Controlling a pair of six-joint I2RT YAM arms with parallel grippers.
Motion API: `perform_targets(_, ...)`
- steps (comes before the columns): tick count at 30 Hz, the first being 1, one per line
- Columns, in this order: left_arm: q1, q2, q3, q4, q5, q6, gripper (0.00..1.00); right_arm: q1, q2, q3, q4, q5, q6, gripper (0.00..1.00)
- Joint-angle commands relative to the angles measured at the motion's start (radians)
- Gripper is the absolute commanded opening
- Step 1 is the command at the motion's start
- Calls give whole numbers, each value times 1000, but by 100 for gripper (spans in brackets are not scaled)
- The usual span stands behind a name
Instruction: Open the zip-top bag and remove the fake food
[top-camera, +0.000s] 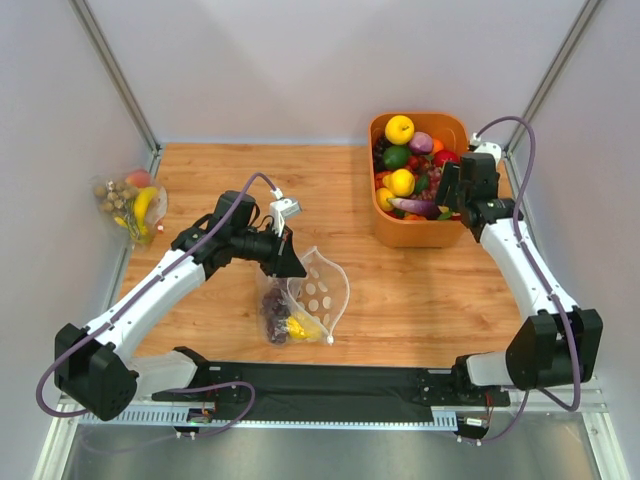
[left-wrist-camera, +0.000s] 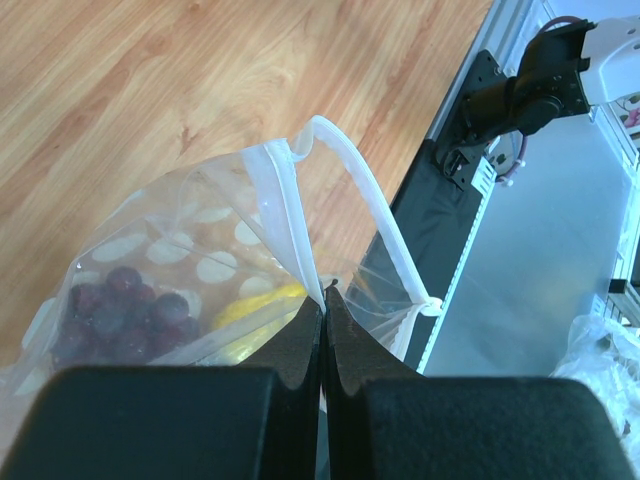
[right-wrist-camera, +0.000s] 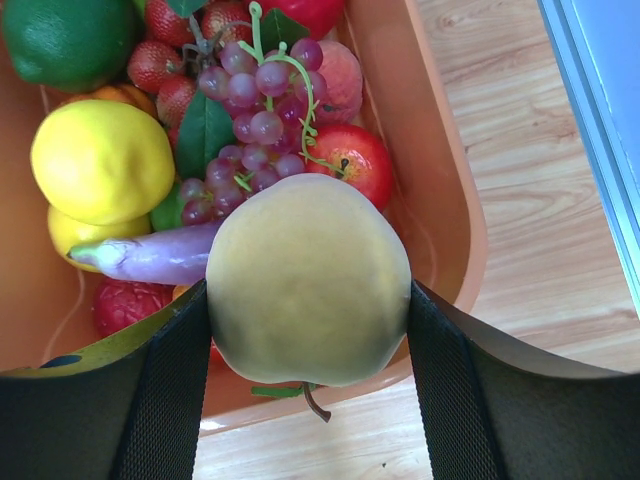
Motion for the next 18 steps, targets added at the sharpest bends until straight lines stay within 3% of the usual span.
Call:
perform_targets(1,-6,-12,19,-8,16,20,0,-6,26,38,22,34,-30,63)
perform_targets(2,-6,-10,19,-8,16,19,0,-6,36,41,16,34,-35,74)
perform_targets(9,-8,-10,20,-8,18,25,0,-7,0,35,22,69,-42,90)
perform_targets(10,-8,-12,20,-8,15,25,0,-7,-9,33,27,73,-50,100)
perform_targets(18,-9,-10,20,-9,16,25,0,-7,-146,4,16,34,-68,100)
